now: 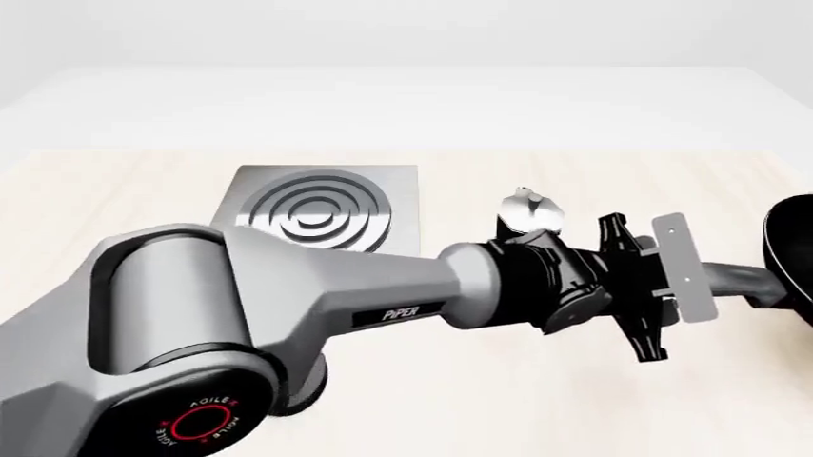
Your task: Put the frying pan on the stove.
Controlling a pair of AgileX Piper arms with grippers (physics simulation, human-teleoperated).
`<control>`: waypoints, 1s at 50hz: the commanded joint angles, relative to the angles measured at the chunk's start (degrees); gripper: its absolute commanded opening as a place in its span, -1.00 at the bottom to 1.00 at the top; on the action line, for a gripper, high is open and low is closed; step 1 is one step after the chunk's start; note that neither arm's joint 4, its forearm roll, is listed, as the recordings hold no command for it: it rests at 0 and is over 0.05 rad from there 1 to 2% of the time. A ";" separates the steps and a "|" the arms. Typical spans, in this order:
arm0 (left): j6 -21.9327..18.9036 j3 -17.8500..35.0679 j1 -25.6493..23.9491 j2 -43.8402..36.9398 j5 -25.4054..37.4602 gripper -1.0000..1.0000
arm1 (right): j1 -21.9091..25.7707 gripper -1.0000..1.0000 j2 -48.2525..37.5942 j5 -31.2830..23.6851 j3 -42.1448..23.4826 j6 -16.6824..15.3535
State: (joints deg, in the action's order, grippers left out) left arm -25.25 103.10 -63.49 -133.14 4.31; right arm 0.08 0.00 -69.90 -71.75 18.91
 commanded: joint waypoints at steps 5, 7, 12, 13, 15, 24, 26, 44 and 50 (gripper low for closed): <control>-0.97 2.00 2.34 5.39 1.20 -1.00 | 0.14 1.00 0.00 0.00 0.10 -0.81; -1.05 1.99 2.80 5.77 1.21 -1.00 | 0.13 1.00 0.00 0.00 0.05 -0.88; -1.24 1.34 3.62 7.10 1.37 -1.00 | 0.15 1.00 0.00 0.00 -0.05 -1.07; -1.09 1.49 3.83 7.25 1.48 -1.00 | 0.15 1.00 0.00 0.00 -0.04 -1.05; -1.21 1.42 4.21 7.74 1.64 -1.00 | 0.16 1.00 0.00 0.00 -0.07 -1.10; -0.97 -0.21 5.76 10.87 1.54 -1.00 | 0.15 1.00 0.00 0.00 -0.31 -1.61; -1.04 -0.62 6.24 11.56 1.52 -1.00 | 0.15 1.00 0.00 0.00 -0.39 -1.65; -0.27 -6.38 8.93 17.41 0.12 -1.00 | 0.13 1.00 0.00 0.00 -0.61 -2.29; 0.00 -8.09 9.97 19.51 0.06 -1.00 | 0.10 1.00 0.00 0.00 -0.70 -2.37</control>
State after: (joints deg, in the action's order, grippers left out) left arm -24.80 96.20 -55.12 -118.44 5.08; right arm 0.11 0.00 -69.90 -72.63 16.91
